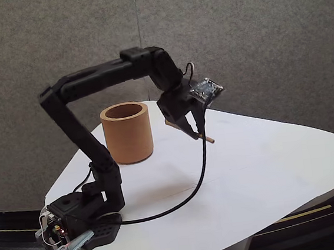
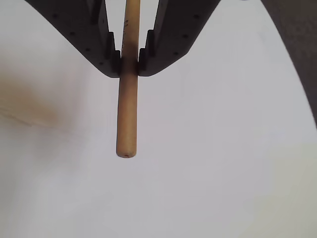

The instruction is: Grab the pen and put it in the pen holder.

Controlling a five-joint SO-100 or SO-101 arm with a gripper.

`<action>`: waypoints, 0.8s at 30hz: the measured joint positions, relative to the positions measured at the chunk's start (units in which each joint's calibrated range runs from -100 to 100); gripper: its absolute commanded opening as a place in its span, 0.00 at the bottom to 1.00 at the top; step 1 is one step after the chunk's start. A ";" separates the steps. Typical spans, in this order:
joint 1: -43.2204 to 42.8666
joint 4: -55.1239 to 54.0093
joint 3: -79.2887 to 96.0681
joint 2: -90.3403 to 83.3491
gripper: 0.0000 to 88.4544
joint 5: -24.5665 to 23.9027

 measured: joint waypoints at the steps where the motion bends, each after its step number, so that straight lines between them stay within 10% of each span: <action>1: -0.59 0.00 0.00 -1.52 0.01 0.15; 24: -13.37 -8.56 -0.09 -22.95 0.01 12.31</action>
